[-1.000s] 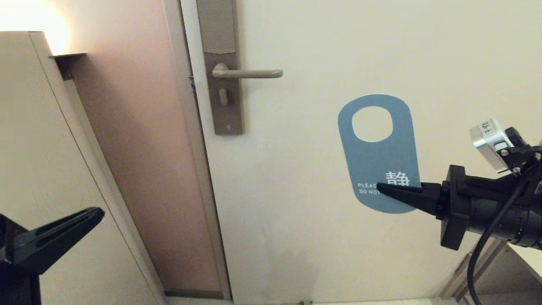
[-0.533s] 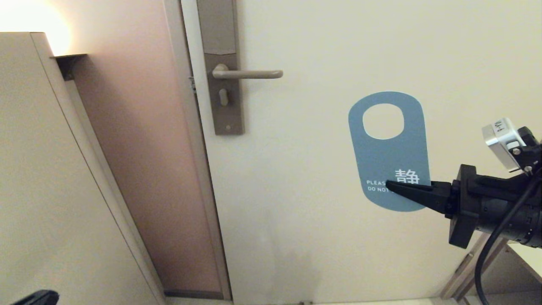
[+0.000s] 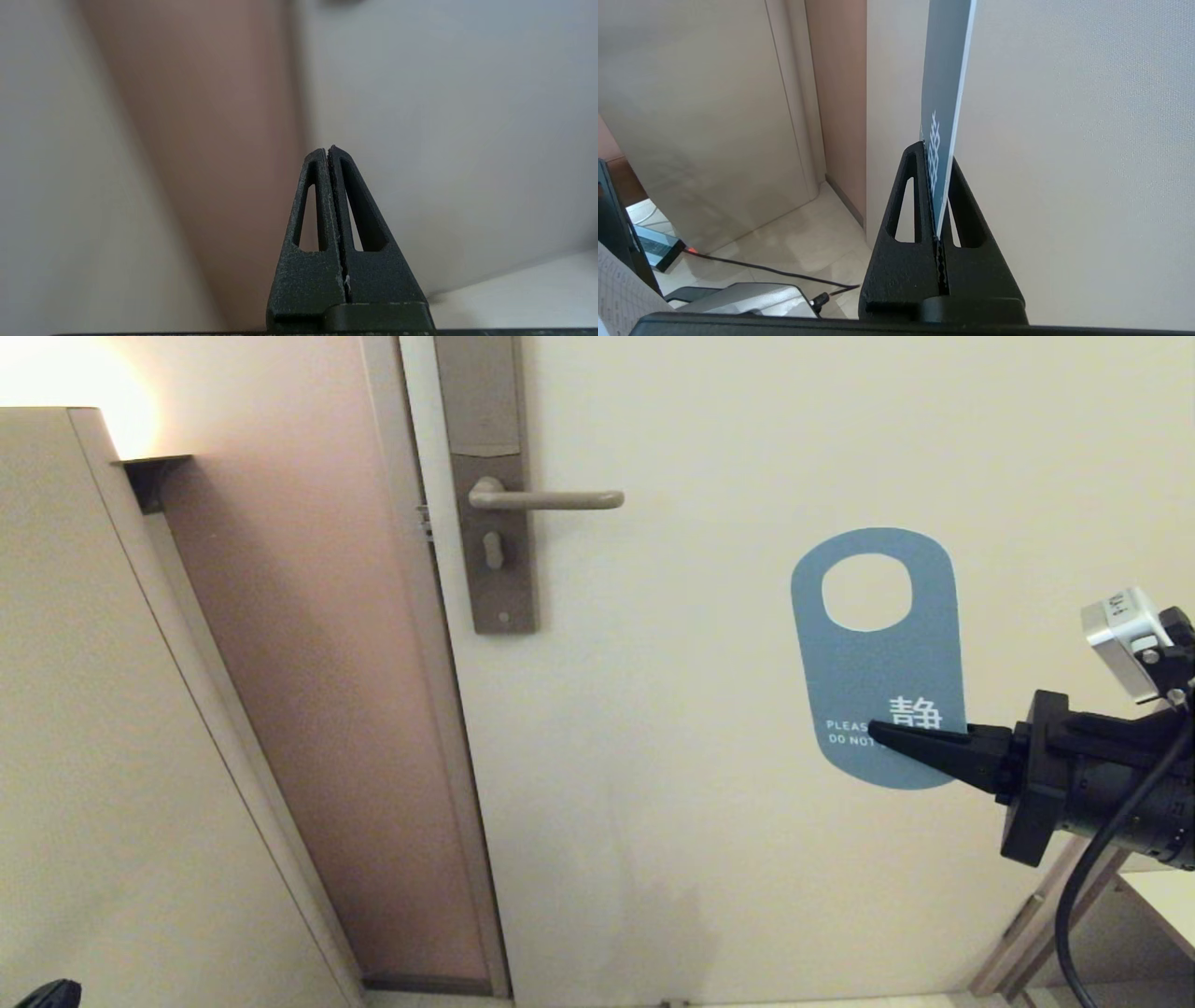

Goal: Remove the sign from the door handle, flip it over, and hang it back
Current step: Hang the sign back with the other side facing out

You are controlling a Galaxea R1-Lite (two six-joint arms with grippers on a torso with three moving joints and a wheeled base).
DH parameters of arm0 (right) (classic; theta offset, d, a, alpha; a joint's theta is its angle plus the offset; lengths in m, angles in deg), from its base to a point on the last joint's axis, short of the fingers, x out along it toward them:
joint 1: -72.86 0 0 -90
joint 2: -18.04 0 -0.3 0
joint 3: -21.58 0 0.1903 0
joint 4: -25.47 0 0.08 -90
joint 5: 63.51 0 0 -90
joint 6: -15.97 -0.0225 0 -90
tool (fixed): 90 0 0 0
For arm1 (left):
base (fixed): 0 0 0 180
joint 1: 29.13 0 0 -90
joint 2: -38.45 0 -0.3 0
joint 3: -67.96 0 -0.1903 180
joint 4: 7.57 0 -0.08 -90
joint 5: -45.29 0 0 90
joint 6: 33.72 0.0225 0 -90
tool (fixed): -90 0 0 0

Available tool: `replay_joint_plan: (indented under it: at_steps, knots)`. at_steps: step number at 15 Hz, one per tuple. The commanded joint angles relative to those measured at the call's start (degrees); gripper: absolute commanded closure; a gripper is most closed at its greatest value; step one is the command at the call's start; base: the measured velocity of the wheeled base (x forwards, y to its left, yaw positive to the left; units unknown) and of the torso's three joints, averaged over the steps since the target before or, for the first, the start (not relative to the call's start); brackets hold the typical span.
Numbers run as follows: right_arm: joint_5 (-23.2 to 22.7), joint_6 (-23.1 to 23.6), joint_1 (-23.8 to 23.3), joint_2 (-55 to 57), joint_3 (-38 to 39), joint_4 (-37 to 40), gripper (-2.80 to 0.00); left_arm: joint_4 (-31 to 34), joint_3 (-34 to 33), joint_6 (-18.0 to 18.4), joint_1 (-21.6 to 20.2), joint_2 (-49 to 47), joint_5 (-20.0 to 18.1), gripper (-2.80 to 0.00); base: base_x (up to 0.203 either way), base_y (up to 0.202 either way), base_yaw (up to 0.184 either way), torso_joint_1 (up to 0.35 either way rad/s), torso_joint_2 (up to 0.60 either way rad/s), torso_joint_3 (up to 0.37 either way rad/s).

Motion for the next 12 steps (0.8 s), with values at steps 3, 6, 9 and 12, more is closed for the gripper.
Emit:
replay_joint_plan:
  at_steps: [3, 6, 9, 12]
  knots:
    - [-0.21, 0.07, -0.25, -0.09, 0.14, -0.22, 0.00, -0.21, -4.02, 2.39, 3.77, 0.23, 10.72, 0.00, 0.000, 0.000, 0.000, 0.000, 0.00, 0.000]
    - [-0.21, 0.07, -1.60, 0.00, 0.56, -0.22, 0.00, 3.33, -4.10, 3.05, 5.81, 2.69, 13.46, 0.00, 0.000, 0.000, 0.000, 0.000, 0.00, 0.000]
    - [-0.21, 0.15, -2.96, -0.18, 1.46, -0.22, 0.00, 9.21, -4.10, 2.37, 6.04, 4.64, 13.10, 0.00, 0.000, 0.000, 0.000, 0.000, 0.00, 0.000]
    - [-0.21, 0.09, -3.42, -0.09, 1.92, -1.46, 0.00, 13.94, -4.06, 1.97, 5.38, 7.89, 13.01, 0.00, 0.000, 0.000, 0.000, 0.000, 0.00, 0.000]
